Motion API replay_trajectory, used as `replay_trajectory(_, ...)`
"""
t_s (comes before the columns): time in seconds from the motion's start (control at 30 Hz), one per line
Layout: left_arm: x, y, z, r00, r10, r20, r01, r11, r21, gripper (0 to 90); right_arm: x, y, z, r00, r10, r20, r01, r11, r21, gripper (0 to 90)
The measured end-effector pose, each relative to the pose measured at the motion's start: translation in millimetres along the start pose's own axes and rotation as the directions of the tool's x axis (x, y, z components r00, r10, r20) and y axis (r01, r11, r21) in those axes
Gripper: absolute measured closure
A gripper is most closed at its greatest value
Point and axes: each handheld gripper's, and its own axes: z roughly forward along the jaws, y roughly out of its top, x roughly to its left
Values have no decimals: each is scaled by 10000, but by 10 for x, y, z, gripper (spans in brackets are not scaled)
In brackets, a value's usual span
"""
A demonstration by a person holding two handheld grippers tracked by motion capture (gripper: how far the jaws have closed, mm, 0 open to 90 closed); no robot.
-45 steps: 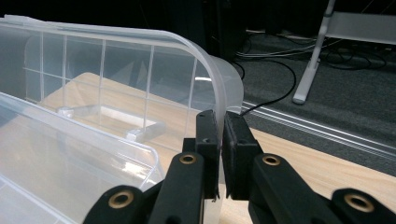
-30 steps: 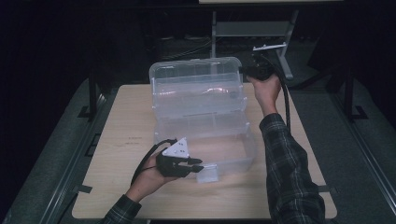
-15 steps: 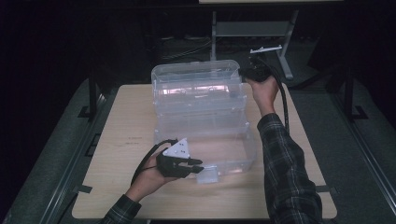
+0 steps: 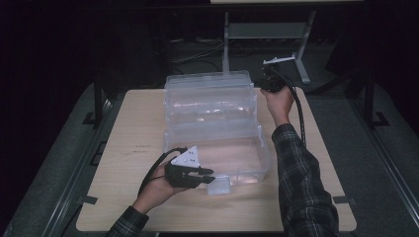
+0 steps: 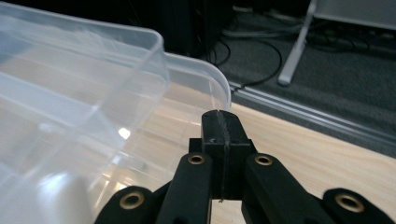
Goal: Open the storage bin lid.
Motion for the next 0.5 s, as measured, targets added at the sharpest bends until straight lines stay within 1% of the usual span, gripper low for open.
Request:
replay_trajectory(0.03, 0, 0, -1, 10000, 2, -2, -2, 10000, 4, 748, 0, -10, -24, 10000, 4, -78, -4, 10000, -69, 900)
replay_trajectory(0.1, -1, 0, -1, 10000, -6, -5, 6, 10000, 7, 748, -2, -41, -72, 9999, -138, 103, 138, 9999, -20, 900)
replay_trajectory(0.13, 1, -1, -4, 10000, 53, -15, -53, 10000, 46, 748, -20, -68, -111, 9999, -122, 50, 123, 9999, -61, 891)
replay_trajectory(0.17, 0, 0, -4, 10000, 48, -23, -47, 10000, 42, 748, -32, -80, -132, 9999, -110, 11, 110, 9999, -30, 852)
replay_trajectory(0.23, 1, 0, -3, 10000, 29, -15, -29, 10000, 36, 748, -45, -122, -205, 9996, -247, 98, 248, 9997, -77, 820)
replay_trajectory(0.3, 0, -1, 0, 10000, -23, -1, 23, 10000, -7, 748, -61, -156, -288, 9995, -305, 40, 305, 9995, -47, 817)
replay_trajectory(0.33, 0, -1, 1, 10000, -36, 9, 36, 10000, -10, 748, -68, -169, -328, 9991, -408, 75, 408, 9992, 44, 815)
replay_trajectory(0.4, 4, 0, -3, 10000, -7, 5, 7, 10000, 38, 748, -80, -208, -421, 9982, -563, 214, 565, 9984, -76, 815)
replay_trajectory(0.43, 3, 0, -2, 10000, -22, 3, 22, 10000, 26, 748, -95, -226, -460, 9983, -550, 166, 552, 9984, -77, 814)
replay_trajectory(0.5, 4, 0, -2, 10000, -16, 3, 16, 10000, 35, 748, -122, -260, -523, 9985, -533, 152, 532, 9986, 42, 784)
